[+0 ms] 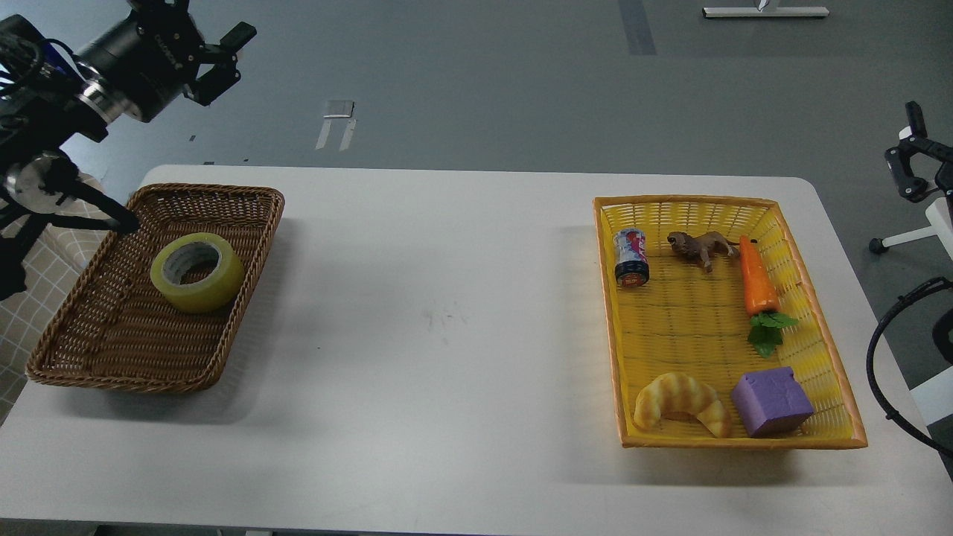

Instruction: Place and transfer tape with both arms

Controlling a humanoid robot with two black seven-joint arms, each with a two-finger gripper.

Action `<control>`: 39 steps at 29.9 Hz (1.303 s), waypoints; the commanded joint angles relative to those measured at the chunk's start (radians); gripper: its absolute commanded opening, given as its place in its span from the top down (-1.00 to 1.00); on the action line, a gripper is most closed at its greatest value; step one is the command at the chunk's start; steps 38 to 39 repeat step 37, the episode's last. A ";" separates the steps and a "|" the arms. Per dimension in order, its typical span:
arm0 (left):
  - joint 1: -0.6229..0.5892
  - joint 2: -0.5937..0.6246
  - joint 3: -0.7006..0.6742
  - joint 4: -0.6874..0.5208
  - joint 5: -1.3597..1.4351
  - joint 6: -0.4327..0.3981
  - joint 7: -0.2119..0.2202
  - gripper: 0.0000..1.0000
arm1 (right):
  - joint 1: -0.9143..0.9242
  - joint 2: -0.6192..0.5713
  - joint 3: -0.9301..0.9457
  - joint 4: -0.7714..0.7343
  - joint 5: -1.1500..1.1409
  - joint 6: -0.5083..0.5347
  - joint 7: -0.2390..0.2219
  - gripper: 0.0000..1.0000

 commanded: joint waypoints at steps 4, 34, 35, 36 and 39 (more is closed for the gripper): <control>0.071 -0.136 -0.060 -0.001 -0.101 0.000 0.001 -0.95 | 0.057 0.003 -0.027 -0.001 0.000 0.000 -0.006 -0.99; 0.163 -0.213 -0.183 -0.048 -0.129 0.000 0.012 -0.95 | 0.137 0.157 -0.165 -0.012 0.003 0.000 -0.079 -1.00; 0.163 -0.214 -0.183 -0.048 -0.129 0.000 0.010 -0.96 | 0.135 0.157 -0.162 -0.007 0.003 0.000 -0.076 -1.00; 0.162 -0.214 -0.183 -0.048 -0.130 0.000 0.010 -0.96 | 0.134 0.157 -0.164 0.002 0.003 0.000 -0.076 -1.00; 0.162 -0.214 -0.183 -0.048 -0.129 0.000 0.010 -0.95 | 0.132 0.157 -0.164 0.005 0.005 0.000 -0.076 -1.00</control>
